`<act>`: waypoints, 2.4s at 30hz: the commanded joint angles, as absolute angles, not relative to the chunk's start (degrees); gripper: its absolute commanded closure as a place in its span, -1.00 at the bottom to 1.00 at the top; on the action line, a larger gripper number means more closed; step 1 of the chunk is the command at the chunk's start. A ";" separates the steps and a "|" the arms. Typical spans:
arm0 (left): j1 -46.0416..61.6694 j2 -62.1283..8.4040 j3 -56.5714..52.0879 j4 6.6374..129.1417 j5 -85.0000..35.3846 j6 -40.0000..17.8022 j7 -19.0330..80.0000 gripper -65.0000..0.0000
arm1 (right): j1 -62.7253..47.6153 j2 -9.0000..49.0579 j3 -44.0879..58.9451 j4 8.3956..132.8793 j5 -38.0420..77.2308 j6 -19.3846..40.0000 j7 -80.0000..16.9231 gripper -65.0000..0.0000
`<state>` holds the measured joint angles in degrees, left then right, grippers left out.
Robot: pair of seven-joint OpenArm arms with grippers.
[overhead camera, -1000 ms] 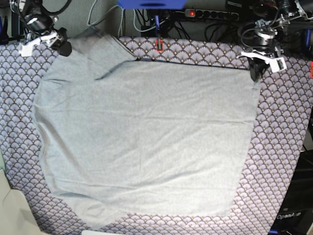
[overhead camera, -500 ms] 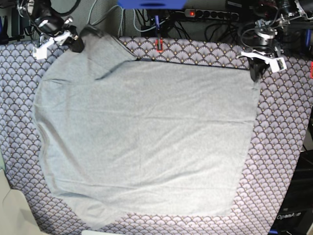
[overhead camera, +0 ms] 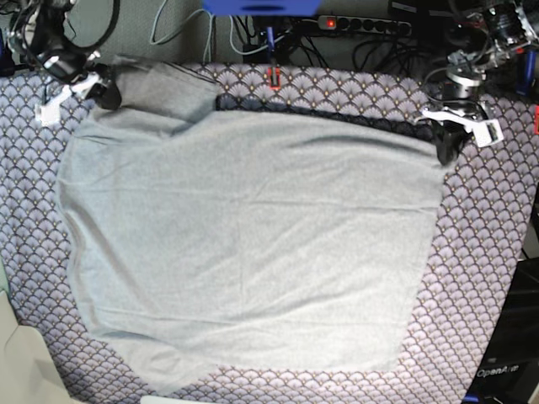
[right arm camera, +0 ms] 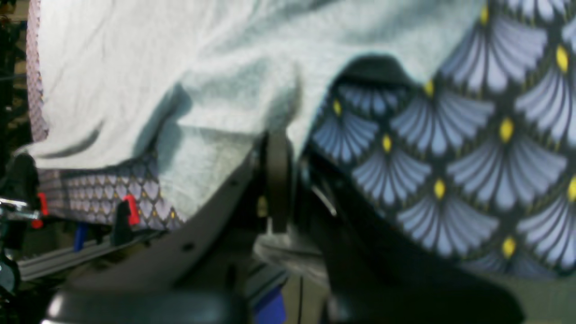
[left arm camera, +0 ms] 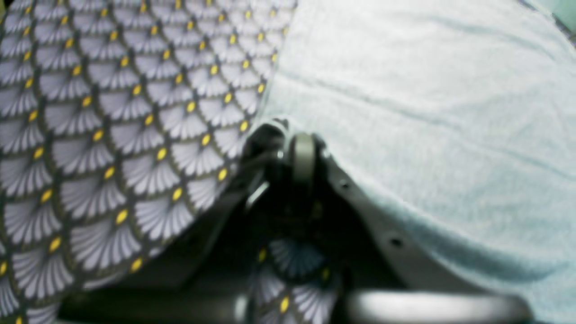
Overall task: Fold the T-shirt properly
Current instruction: 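Lift the shoulder edge with both grippers, then carry the shoulder edge with both grippers over the shirt toward the hem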
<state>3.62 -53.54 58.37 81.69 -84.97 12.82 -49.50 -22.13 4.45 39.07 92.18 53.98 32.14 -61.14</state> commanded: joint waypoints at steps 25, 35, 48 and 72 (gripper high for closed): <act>0.04 -50.95 46.73 82.24 -85.00 12.88 -46.29 1.00 | -9.98 6.90 39.43 99.03 55.16 32.13 -64.40 0.98; 0.66 -48.92 47.16 82.77 -85.00 12.79 -43.47 1.00 | -8.84 9.36 44.53 99.03 55.43 32.13 -64.66 0.98; 1.71 -51.38 51.21 82.77 -85.00 12.97 -41.19 1.00 | -7.34 11.65 45.76 98.95 55.52 32.22 -64.75 0.98; -1.80 -46.02 25.80 84.35 -77.85 12.97 -12.44 1.00 | -5.93 11.74 40.13 98.59 54.99 32.22 -64.31 0.98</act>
